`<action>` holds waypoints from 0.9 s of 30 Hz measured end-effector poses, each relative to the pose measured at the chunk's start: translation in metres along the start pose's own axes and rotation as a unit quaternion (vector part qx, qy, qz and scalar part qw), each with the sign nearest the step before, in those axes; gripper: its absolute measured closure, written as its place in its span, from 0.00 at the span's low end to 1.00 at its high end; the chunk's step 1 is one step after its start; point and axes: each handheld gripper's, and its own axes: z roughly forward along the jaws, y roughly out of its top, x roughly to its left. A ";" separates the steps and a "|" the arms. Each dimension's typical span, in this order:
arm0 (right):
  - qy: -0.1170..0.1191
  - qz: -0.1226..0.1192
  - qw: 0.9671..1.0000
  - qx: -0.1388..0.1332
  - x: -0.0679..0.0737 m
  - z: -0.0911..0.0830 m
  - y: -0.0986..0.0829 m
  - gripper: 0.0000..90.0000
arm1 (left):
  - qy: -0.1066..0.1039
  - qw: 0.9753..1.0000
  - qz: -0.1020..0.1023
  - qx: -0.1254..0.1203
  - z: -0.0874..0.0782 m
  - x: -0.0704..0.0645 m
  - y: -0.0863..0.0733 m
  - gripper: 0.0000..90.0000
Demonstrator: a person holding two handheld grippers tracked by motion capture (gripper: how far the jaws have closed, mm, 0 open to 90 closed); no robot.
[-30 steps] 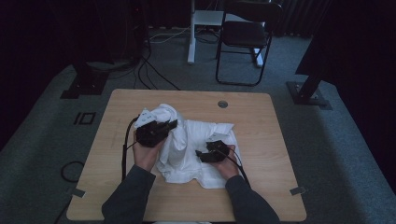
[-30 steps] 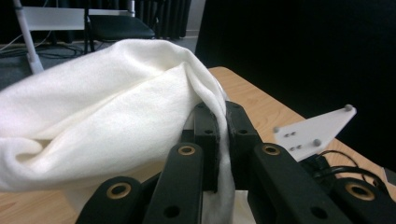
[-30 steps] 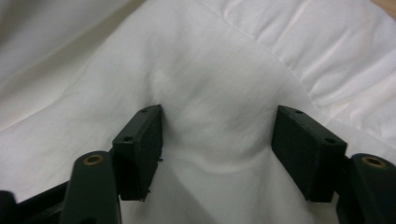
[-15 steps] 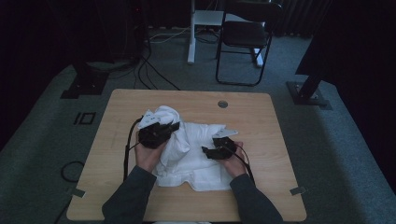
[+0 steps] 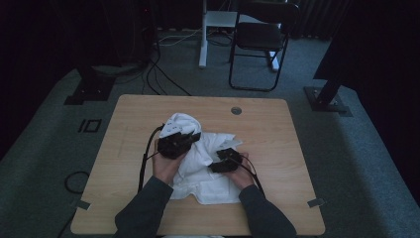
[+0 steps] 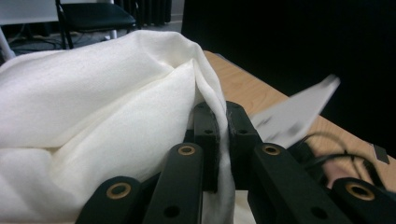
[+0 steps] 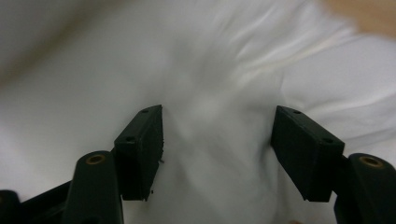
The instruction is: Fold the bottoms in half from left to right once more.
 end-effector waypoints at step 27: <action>-0.032 0.085 0.996 0.001 -0.053 -0.049 -0.025 0.45 | -0.060 0.996 0.025 0.063 0.078 -0.042 -0.022 0.96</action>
